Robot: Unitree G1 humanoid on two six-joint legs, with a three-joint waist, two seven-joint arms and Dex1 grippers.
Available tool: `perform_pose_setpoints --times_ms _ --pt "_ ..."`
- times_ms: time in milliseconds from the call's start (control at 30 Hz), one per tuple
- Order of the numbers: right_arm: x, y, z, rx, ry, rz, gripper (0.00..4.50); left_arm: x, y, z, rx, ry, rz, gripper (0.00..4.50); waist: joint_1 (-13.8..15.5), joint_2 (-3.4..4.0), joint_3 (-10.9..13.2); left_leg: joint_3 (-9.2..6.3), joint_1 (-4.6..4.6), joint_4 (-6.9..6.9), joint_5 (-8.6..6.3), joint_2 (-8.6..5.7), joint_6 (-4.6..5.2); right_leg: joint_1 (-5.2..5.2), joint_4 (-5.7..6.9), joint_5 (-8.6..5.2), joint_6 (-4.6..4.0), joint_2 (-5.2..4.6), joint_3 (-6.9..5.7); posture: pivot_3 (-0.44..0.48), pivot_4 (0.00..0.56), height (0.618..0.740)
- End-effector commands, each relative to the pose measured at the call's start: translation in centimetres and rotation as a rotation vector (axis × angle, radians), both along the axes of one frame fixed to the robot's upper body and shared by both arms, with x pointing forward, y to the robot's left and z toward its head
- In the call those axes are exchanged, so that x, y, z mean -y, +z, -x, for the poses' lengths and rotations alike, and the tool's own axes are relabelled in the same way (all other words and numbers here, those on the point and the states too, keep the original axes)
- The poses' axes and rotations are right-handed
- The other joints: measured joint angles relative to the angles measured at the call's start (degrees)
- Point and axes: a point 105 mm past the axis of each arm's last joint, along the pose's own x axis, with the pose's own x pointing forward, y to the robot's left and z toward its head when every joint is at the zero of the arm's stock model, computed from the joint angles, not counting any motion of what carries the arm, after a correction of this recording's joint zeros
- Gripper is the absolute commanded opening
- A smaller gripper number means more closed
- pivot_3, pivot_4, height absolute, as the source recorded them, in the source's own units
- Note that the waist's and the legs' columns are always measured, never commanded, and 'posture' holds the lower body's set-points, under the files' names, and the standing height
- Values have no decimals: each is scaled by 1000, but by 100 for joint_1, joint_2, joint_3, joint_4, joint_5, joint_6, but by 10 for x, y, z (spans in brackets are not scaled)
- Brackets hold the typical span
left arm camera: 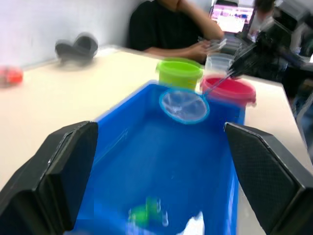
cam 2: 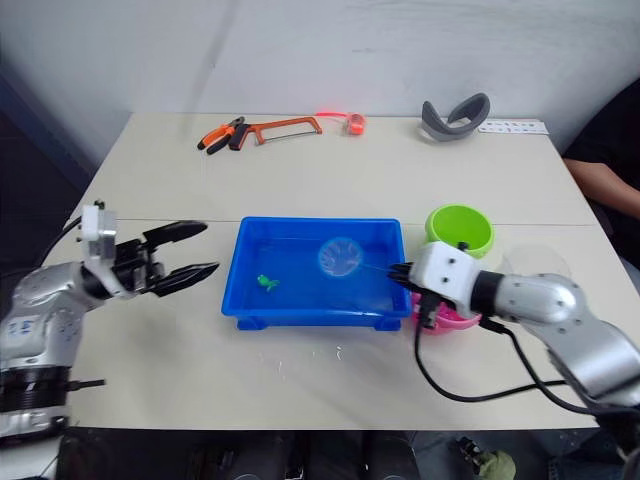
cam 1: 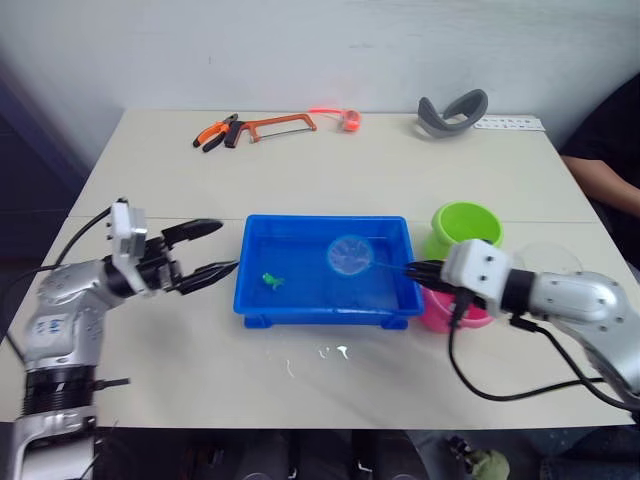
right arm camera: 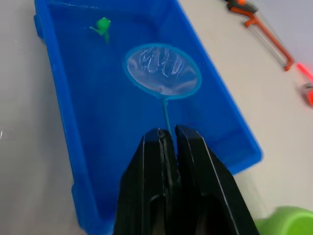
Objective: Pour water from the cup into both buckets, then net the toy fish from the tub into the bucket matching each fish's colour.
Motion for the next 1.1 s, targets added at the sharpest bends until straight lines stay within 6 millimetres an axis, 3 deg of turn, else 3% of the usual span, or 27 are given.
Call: perform_pose_setpoints --times_ms 33,333,467,667,933,1100 --pt "-9 -6 -17 19 -17 81 0 -22 10 3 22 77 -79 4477 23 0 0 -1 -1 -1 0 0 0 0 1 0 0 0 -2 0 150 740" --pt "-38 -24 -32 58 102 242 0 -24 34 9 -44 -22 -283 4477 -10 -1 -1 0 -48 2 -2 -7 3 -42 20 0 1 3 -17 0 150 740" --pt "-69 -27 -30 20 161 173 0 -23 38 9 -65 -87 -401 4477 -22 -4 -1 30 -74 6 7 -9 1 -93 64 -1 3 17 -49 0 150 740" --pt "-92 -27 -31 6 186 112 0 -15 39 2 -75 -125 -413 4477 -21 -4 -1 40 -73 9 11 -10 4 -97 71 -2 2 33 -43 0 150 740" --pt "-102 -18 -25 -48 207 -18 0 -16 39 -1 -78 -128 -404 4477 -21 -4 -1 38 -74 9 11 -10 4 -98 73 -2 2 33 -44 0 150 740" --pt "-93 -10 -18 -45 226 -56 0 -16 38 1 -69 -124 -347 4477 -20 -4 -2 38 -74 9 11 -10 4 -98 75 -2 2 33 -43 0 150 740"
